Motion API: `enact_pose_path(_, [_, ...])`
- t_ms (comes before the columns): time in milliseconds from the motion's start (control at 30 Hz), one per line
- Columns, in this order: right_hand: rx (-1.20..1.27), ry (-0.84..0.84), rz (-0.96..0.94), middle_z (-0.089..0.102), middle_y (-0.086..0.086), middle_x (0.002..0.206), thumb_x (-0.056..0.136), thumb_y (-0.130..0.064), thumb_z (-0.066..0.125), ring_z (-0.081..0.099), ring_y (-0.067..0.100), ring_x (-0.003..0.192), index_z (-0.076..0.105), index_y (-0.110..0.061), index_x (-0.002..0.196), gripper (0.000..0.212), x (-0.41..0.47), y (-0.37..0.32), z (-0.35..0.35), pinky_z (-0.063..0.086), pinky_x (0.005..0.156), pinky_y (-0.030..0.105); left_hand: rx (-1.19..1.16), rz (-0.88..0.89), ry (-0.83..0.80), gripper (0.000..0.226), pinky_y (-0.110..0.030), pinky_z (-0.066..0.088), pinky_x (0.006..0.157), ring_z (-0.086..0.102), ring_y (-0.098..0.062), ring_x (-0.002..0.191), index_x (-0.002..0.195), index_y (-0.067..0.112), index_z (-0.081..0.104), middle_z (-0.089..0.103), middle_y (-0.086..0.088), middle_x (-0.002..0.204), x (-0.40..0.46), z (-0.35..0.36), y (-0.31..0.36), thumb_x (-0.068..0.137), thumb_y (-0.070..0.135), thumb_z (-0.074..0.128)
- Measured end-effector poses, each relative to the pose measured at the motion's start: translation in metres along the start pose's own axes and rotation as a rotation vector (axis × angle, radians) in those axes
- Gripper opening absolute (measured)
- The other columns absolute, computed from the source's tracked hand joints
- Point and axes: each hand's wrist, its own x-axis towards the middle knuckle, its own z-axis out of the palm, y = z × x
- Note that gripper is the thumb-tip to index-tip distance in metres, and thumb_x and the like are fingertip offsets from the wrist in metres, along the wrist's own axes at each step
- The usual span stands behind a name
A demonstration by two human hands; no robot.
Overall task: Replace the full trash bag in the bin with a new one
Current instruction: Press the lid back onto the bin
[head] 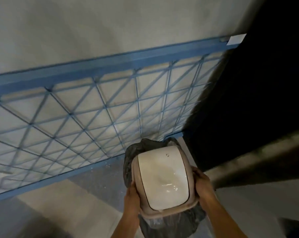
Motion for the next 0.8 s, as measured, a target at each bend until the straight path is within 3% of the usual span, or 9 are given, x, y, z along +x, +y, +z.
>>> enact_pose_path(67, [-0.003, -0.025, -0.001, 0.067, 0.011, 0.105, 0.096, -0.007, 0.040, 0.061, 0.029, 0.097, 0.066, -0.013, 0.101, 0.026, 0.035, -0.004, 0.001, 0.047, 0.095, 0.042, -0.028, -0.032, -0.006, 0.056, -0.049, 0.036, 0.109, 0.048, -0.032, 0.127, 0.132, 0.012, 0.053, 0.052, -0.013, 0.138, 0.027, 0.021, 0.003, 0.096, 0.051, 0.035])
enact_pose_path(167, [-0.040, -0.063, -0.009, 0.067, 0.012, 0.109, 0.096, -0.007, 0.038, 0.061, 0.031, 0.103, 0.065, -0.022, 0.094, 0.031, 0.088, -0.002, 0.007, 0.046, 0.100, 0.047, -0.028, -0.012, 0.009, 0.058, -0.051, 0.038, 0.106, 0.051, -0.033, 0.122, 0.129, 0.010, 0.055, 0.054, -0.015, 0.134, 0.067, 0.050, 0.004, 0.094, 0.053, 0.036])
enact_pose_path(333, [-0.031, -0.063, 0.011, 0.065, 0.007, 0.098, 0.097, -0.003, 0.035, 0.059, 0.030, 0.102, 0.063, -0.022, 0.087, 0.035, 0.154, 0.005, 0.016, 0.047, 0.097, 0.044, -0.031, 0.020, -0.032, 0.051, -0.049, 0.039, 0.106, 0.051, -0.030, 0.122, 0.130, 0.015, 0.052, 0.057, -0.011, 0.130, 0.101, 0.086, 0.006, 0.098, 0.048, 0.029])
enact_pose_path(533, [-0.020, -0.044, 0.020, 0.064, 0.004, 0.092, 0.098, -0.008, 0.035, 0.058, 0.026, 0.095, 0.063, -0.018, 0.090, 0.030, 0.192, 0.021, 0.019, 0.048, 0.085, 0.037, -0.009, -0.022, -0.015, 0.054, -0.048, 0.036, 0.108, 0.047, -0.031, 0.126, 0.136, 0.016, 0.045, 0.050, -0.013, 0.138, 0.139, 0.110, -0.002, 0.097, 0.049, 0.029])
enact_pose_path(700, [0.001, -0.002, -0.005, 0.059, 0.002, 0.095, 0.099, -0.005, 0.033, 0.053, 0.023, 0.093, 0.060, -0.011, 0.105, 0.028, 0.208, 0.025, 0.018, 0.043, 0.084, 0.034, -0.014, 0.103, -0.090, 0.038, -0.041, 0.046, 0.096, 0.057, -0.023, 0.111, 0.124, 0.018, 0.054, 0.061, -0.006, 0.121, 0.152, 0.118, -0.013, 0.100, 0.039, 0.033])
enact_pose_path(800, [0.007, 0.004, -0.010, 0.059, -0.002, 0.090, 0.099, -0.005, 0.034, 0.054, 0.022, 0.092, 0.059, -0.017, 0.099, 0.027, 0.215, 0.031, 0.017, 0.042, 0.086, 0.034, 0.028, 0.152, -0.044, 0.032, -0.037, 0.046, 0.091, 0.058, -0.021, 0.105, 0.122, 0.019, 0.054, 0.062, -0.005, 0.115, 0.155, 0.125, -0.017, 0.100, 0.031, 0.034])
